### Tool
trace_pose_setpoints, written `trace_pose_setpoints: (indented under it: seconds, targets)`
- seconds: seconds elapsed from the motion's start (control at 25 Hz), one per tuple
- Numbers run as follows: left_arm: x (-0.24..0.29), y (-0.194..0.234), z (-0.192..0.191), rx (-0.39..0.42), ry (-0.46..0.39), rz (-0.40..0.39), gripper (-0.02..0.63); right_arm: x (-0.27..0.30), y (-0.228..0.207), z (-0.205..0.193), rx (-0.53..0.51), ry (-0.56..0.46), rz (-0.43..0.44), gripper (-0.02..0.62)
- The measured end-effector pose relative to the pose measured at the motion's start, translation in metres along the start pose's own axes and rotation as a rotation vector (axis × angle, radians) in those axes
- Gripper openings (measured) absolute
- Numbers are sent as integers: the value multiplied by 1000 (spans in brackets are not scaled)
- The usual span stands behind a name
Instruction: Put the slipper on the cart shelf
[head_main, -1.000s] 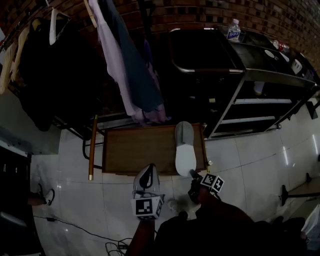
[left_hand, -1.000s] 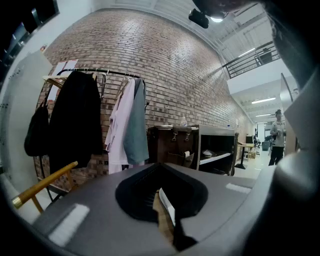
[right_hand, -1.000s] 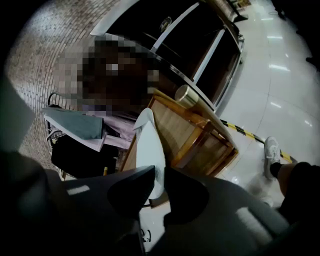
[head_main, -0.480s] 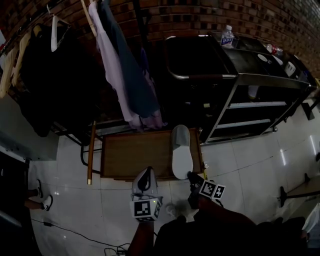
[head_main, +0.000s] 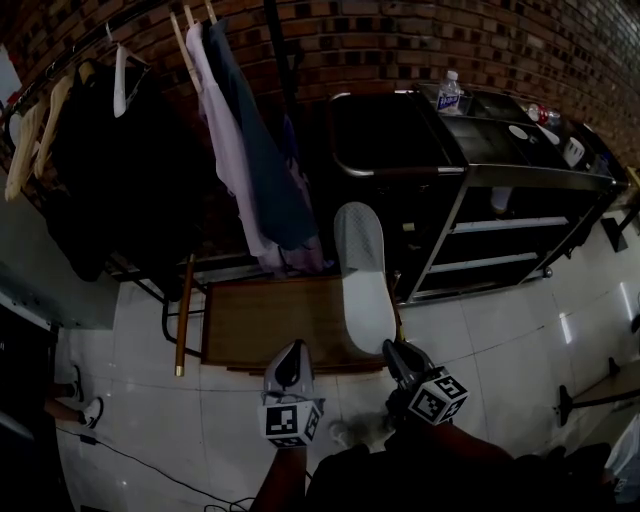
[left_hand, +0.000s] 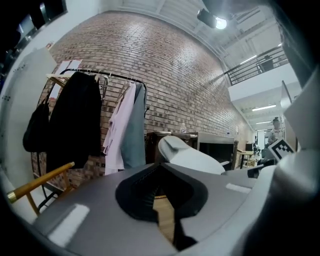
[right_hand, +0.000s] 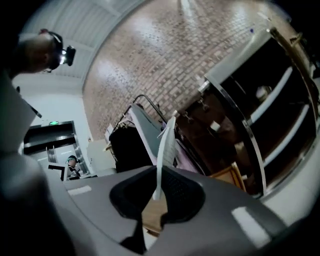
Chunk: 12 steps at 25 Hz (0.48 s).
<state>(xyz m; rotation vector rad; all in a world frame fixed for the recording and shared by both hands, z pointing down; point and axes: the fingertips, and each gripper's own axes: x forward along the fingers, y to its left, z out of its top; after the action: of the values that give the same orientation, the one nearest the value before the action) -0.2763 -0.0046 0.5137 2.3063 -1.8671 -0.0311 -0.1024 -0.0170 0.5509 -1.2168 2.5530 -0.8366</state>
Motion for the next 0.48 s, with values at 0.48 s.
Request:
trace_pose_setpoints:
  seconds: [0.48]
  targets:
    - [2, -16, 41, 37, -106, -28, 15, -6, 77, 115, -413, -255, 131, 31]
